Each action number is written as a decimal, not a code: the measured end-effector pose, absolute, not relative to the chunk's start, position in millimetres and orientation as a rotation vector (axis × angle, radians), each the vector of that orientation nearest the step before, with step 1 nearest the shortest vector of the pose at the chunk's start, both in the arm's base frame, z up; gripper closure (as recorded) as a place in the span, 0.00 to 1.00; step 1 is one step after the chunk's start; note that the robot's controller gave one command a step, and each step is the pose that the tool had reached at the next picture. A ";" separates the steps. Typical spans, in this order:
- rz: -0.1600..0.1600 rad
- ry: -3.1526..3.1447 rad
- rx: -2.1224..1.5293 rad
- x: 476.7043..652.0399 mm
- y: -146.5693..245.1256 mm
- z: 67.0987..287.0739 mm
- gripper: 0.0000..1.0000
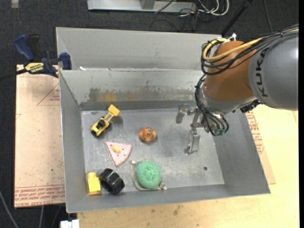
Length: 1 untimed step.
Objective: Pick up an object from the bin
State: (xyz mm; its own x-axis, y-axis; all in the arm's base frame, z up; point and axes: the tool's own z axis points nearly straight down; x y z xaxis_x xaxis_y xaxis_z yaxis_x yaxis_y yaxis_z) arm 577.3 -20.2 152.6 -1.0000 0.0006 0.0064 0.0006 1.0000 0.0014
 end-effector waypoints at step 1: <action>-0.001 -3.143 0.000 579.0 -20.2 157.3 0.00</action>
Offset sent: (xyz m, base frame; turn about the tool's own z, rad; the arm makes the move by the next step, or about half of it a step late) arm 0.0373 0.0960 -0.0826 -0.2128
